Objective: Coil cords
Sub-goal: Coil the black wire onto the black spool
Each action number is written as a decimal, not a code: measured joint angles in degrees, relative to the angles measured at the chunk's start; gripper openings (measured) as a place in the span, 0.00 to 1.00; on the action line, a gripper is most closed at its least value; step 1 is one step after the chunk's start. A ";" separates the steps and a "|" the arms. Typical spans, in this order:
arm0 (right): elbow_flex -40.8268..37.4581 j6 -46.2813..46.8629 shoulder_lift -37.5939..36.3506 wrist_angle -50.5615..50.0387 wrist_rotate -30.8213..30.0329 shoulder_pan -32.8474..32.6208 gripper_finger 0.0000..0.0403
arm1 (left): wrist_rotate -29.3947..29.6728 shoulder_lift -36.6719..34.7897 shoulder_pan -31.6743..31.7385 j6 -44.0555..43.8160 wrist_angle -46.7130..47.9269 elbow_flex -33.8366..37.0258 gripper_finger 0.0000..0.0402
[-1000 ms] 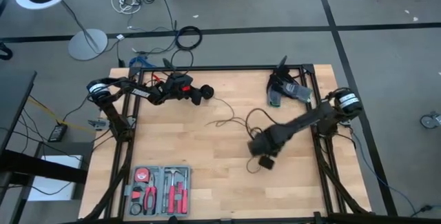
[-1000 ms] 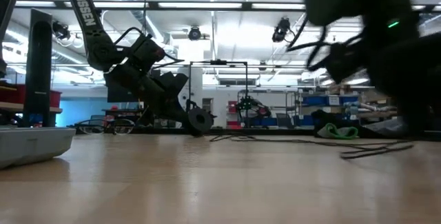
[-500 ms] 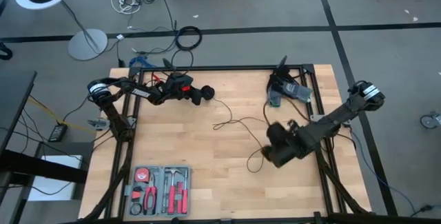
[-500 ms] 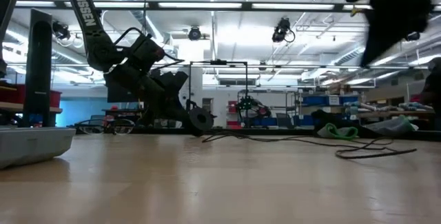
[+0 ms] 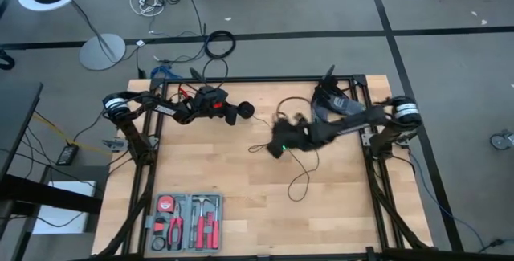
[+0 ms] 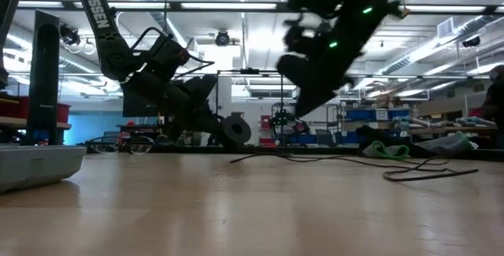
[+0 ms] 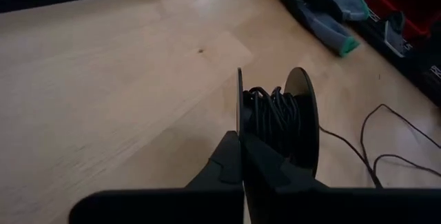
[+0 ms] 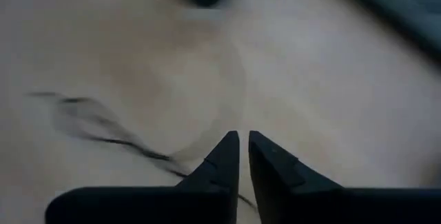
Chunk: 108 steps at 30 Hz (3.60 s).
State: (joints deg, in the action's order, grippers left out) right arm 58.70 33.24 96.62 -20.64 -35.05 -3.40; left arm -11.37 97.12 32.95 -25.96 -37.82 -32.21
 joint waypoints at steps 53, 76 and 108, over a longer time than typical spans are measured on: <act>-31.47 -14.82 -4.78 56.52 27.74 12.02 0.35 | 10.92 -0.09 -17.44 4.74 -6.67 -0.04 0.00; -30.64 -10.16 -4.74 48.52 27.71 8.22 0.27 | 14.99 -4.61 -17.16 7.50 -3.20 -0.02 0.00; 8.01 -28.17 10.11 22.06 28.05 9.89 0.00 | 15.98 -4.38 -17.26 8.41 6.61 -4.25 0.00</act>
State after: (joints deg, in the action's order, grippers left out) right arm 66.71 5.07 106.73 1.42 -6.99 6.49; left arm 4.61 92.74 15.69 -17.55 -31.21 -36.45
